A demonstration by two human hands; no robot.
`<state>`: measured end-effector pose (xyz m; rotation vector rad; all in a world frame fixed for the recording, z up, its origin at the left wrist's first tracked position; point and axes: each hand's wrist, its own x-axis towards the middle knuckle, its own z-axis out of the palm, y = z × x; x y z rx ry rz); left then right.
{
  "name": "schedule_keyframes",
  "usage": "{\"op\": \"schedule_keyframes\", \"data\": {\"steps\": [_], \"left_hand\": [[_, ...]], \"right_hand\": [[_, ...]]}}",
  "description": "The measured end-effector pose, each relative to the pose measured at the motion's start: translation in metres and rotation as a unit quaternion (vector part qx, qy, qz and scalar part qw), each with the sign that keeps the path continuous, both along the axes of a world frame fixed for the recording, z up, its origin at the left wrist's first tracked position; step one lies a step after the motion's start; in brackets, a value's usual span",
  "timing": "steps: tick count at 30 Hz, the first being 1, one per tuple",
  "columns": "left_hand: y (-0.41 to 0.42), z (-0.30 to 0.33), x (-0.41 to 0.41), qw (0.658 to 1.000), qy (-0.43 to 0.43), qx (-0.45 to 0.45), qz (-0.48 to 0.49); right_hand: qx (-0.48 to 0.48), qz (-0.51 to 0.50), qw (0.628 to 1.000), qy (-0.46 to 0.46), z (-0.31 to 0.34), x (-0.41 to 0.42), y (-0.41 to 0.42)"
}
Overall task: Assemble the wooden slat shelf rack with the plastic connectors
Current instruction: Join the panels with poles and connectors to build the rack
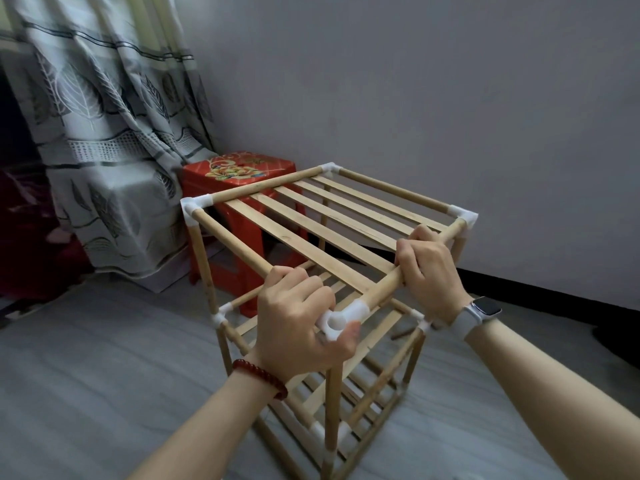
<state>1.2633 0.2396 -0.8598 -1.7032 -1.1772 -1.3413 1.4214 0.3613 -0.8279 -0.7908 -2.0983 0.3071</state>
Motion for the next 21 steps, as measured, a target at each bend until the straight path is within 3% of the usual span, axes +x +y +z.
{"op": "schedule_keyframes", "data": {"steps": [10, 13, 17, 19, 21], "left_hand": [[0.015, -0.001, 0.0, 0.999, -0.021, 0.029, -0.004], [0.022, 0.002, 0.0, 1.0, -0.02, 0.011, 0.01], [0.03, 0.009, 0.012, 0.99, -0.034, -0.123, 0.052], [0.032, 0.016, 0.025, 0.975, -0.041, -0.215, 0.05], [0.032, 0.026, 0.033, 0.95, -0.043, -0.31, -0.001]], "right_hand": [[0.059, -0.023, 0.996, 0.068, -0.017, -0.016, 0.002], [0.071, -0.019, 0.997, 0.04, -0.013, -0.017, 0.008], [0.035, -0.015, 0.998, -0.058, -0.004, -0.007, 0.023], [0.004, -0.081, 0.991, -0.11, -0.002, 0.002, 0.032], [-0.065, -0.167, 0.981, -0.078, 0.009, 0.012, 0.035]]}}
